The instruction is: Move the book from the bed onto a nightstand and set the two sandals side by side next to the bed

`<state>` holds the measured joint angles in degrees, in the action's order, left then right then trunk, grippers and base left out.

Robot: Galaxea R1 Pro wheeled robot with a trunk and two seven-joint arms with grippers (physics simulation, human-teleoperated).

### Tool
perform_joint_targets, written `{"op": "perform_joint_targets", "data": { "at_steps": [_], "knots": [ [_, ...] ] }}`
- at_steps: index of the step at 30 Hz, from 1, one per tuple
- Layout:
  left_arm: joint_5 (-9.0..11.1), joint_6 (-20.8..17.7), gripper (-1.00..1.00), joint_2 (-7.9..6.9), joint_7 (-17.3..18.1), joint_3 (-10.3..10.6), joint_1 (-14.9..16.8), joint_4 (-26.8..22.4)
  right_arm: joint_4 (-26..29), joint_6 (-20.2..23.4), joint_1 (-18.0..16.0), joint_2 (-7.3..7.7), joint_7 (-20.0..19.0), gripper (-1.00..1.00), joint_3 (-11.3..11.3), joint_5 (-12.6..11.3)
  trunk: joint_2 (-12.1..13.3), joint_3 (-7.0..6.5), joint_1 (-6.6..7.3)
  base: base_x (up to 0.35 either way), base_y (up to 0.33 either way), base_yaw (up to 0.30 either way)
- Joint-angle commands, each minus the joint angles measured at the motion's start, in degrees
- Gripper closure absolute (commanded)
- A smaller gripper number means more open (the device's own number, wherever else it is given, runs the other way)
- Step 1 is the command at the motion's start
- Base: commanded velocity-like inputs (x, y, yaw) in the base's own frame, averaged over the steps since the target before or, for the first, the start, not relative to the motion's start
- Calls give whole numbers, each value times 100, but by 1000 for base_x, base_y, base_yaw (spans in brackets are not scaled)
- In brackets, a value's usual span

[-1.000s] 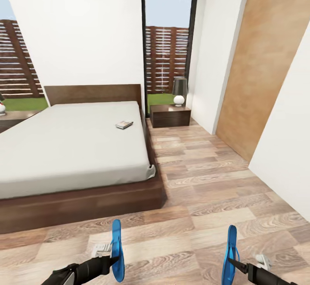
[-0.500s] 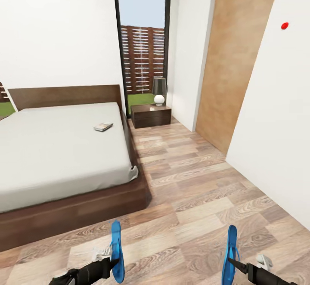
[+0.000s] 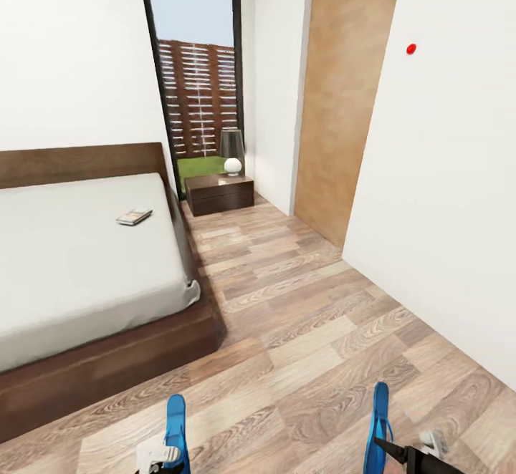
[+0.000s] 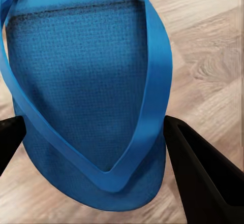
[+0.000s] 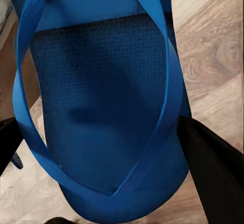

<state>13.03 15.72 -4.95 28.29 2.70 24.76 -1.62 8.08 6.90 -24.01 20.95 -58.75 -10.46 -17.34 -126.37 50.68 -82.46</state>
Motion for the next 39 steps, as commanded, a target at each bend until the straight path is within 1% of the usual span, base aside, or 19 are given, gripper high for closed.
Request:
{"op": "perform_joint_targets", "data": {
  "at_steps": [1,3,5,10,26,30,32,39],
  "knots": [
    [43,17,100,6,21,20,3,14,-211,38,-7,-10,-24,100,-83,-6,-2,5,1,0,0,-280],
    [42,18,100,15,20,20,2,23,-538,-156,-7,-19,-27,100,-84,-6,-2,5,1,0,0,-270],
    [42,18,100,21,19,21,2,27,-704,-357,-7,-20,-30,100,-84,-6,-2,5,1,0,0,-262],
    [42,19,100,28,12,20,2,30,-818,-497,-7,-21,-34,100,-84,-6,-2,5,1,0,0,-258],
    [50,19,100,45,6,28,2,34,-843,-514,-7,-21,-35,100,-81,-6,-2,5,1,0,0,-265],
    [57,19,100,159,-4,21,2,38,-843,-514,-7,-21,-32,100,-80,-6,-2,5,1,0,0,-258],
    [59,19,100,186,-6,20,2,39,-843,-515,-7,-21,-35,100,-81,-6,-2,5,1,0,0,-118],
    [59,19,100,196,-7,20,2,39,-843,-514,-7,-21,-35,100,-82,-6,-2,17,1,0,0,-20]
  ]
}}
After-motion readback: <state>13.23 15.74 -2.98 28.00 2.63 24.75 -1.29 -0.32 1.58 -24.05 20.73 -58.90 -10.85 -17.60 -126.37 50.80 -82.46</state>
